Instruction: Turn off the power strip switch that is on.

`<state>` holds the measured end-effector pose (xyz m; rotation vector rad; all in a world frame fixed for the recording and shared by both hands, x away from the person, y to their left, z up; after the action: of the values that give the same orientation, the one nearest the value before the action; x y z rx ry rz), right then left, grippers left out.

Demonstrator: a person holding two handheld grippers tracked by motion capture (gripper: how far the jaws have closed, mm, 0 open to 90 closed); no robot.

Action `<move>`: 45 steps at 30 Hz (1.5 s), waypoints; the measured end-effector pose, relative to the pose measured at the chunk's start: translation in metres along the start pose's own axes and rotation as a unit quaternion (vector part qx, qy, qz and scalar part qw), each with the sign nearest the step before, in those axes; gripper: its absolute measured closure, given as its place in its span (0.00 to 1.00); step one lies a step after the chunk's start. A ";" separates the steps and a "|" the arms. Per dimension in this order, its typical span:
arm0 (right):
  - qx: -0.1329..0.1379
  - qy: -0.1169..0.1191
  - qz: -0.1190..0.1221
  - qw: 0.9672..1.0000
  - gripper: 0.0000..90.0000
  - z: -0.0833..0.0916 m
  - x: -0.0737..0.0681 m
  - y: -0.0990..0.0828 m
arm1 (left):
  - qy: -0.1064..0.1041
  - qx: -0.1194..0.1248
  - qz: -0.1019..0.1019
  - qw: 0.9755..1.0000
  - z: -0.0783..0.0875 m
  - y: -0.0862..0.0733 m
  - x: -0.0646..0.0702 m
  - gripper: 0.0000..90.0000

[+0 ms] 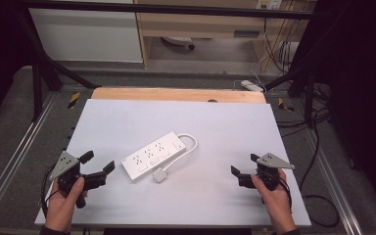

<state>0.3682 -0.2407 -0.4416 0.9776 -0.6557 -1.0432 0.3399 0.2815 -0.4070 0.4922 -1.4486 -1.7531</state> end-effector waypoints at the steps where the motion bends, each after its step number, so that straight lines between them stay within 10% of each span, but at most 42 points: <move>1: 0.002 -0.001 0.001 1.000 0.08 0.000 0.000 0.000 | -0.003 0.003 -0.002 1.000 0.000 0.000 0.001 0.09; 45: 0.025 -0.005 -0.002 1.000 0.03 0.004 -0.001 0.007 | -0.017 0.028 -0.008 0.999 0.003 0.017 0.012 0.06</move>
<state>0.3676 -0.2401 -0.4337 1.0174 -0.6908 -1.0393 0.3358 0.2735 -0.3880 0.5076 -1.5259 -1.7452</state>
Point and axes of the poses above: each handheld gripper's, and its own axes: z roughly backward along the jaws, y roughly out of its top, x roughly to its right, the point moved 2 cm from there along -z, roughly forward along the jaws, and after that the axes turned 10 degrees about -y, right-handed, at the moved point
